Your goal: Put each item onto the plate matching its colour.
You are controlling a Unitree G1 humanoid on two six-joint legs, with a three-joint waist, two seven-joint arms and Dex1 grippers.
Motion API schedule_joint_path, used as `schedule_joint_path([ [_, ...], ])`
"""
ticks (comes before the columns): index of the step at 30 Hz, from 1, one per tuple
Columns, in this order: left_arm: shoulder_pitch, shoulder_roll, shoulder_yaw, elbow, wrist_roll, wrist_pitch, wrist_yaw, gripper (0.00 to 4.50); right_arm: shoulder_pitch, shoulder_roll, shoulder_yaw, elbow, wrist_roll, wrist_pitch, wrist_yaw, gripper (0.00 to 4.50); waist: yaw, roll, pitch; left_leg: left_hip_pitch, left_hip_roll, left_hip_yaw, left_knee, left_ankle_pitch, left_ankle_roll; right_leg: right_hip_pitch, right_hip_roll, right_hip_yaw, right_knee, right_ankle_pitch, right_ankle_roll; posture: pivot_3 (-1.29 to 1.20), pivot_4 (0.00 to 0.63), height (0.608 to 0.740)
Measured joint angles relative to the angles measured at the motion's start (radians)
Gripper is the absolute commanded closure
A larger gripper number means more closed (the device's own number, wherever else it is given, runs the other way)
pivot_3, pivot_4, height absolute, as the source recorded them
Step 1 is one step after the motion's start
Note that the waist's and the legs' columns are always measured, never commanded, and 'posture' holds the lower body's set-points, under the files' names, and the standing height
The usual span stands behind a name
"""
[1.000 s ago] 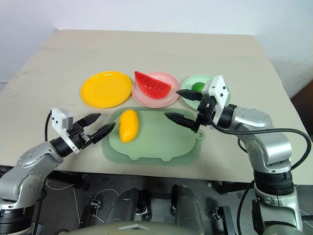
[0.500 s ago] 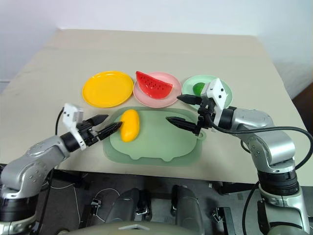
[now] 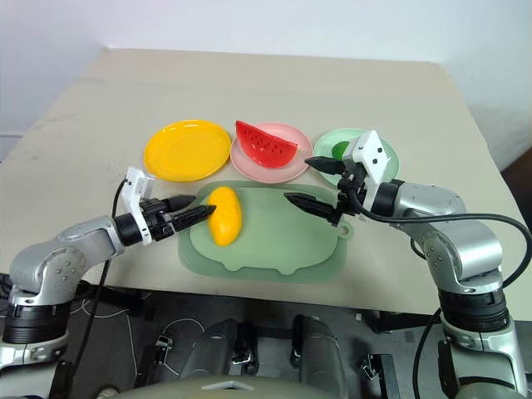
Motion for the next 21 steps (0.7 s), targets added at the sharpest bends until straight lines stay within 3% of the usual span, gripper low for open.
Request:
schedule_joint_path([
  [7,0.062,-0.026,-0.027,-0.019,-0.042,0.026,-0.043,0.00,0.021,-0.002,0.000,0.000,-0.017,-0.017,-0.016,0.05,0.000,-0.001,0.001,-0.001,0.000,0.000,-0.001,0.000,0.000,0.000,0.000,0.000,-0.001,0.001,-0.002,0.00,0.150,0.696],
  [12,-0.180,-0.148,-0.006,-0.154,-0.224,0.248,0.253,0.00,0.019,-0.002,0.003,0.000,-0.019,-0.028,-0.024,0.05,0.003,-0.001,0.001,0.000,0.000,-0.001,0.001,0.000,0.000,0.005,-0.002,-0.002,-0.003,0.003,0.004,0.00,0.150,0.696],
  [18,-0.347,-0.314,0.006,-0.075,-0.334,0.394,0.556,0.00,0.017,-0.007,0.003,0.003,-0.032,-0.036,-0.032,0.05,0.001,-0.002,0.001,0.000,0.000,0.000,0.001,0.001,0.000,0.006,0.001,-0.002,-0.004,0.008,0.011,0.00,0.150,0.696],
  [21,-0.390,-0.321,0.031,-0.043,-0.376,0.438,0.645,0.00,0.015,-0.015,0.003,0.003,-0.035,-0.036,-0.032,0.05,0.001,-0.002,0.001,0.001,0.001,0.000,0.002,0.001,0.000,0.006,0.001,-0.002,-0.003,0.008,0.011,0.00,0.150,0.696],
])
